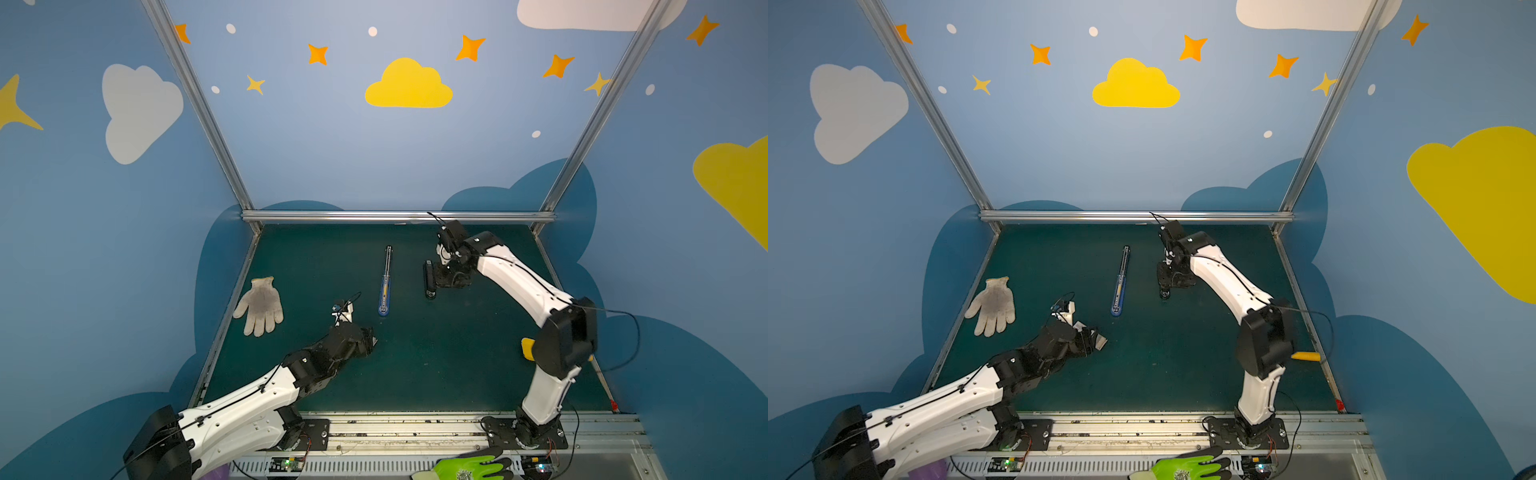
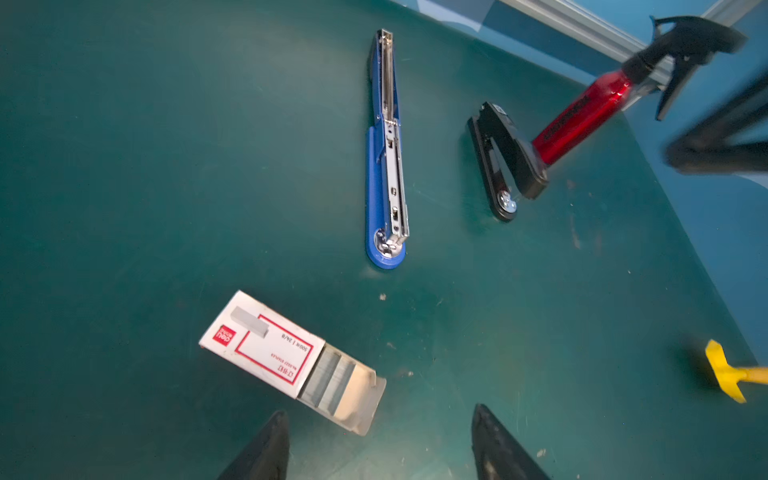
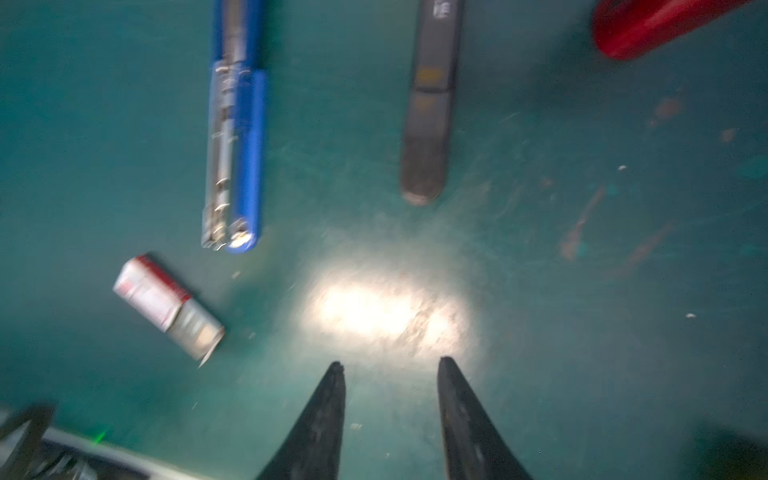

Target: Load the staples into the stapler

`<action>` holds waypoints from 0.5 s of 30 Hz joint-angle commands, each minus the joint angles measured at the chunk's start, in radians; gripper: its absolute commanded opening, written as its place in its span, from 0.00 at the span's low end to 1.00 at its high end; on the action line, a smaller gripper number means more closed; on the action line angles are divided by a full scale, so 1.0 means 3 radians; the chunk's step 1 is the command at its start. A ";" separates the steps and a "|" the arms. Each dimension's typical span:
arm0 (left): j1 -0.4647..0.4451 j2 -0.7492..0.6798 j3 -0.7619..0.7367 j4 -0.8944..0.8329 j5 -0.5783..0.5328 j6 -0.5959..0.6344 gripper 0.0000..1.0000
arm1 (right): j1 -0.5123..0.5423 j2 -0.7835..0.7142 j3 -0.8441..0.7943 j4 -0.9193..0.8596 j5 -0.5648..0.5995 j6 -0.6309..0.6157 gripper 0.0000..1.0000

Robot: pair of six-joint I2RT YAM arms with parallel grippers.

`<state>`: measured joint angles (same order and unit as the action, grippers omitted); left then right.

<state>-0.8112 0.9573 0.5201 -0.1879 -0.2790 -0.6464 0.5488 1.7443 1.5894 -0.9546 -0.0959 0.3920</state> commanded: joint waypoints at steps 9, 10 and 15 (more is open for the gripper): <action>0.0498 0.0912 0.1017 -0.1215 0.0868 0.0376 0.45 | 0.0041 -0.1302 -0.1916 0.1696 -0.1756 -0.0131 0.34; 0.0524 0.1052 0.1153 -0.1370 0.0930 0.0440 0.42 | 0.0042 -0.1390 -0.2056 0.1844 -0.1847 -0.0088 0.39; 0.0565 0.1648 0.1663 -0.1966 0.1045 0.0761 0.38 | 0.0053 -0.1751 -0.2619 0.2460 -0.2111 0.0087 0.36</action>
<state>-0.6476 1.3972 0.9722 -0.6033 -0.0147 -0.4988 0.5602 1.2629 0.8547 -0.3897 -0.6247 0.3889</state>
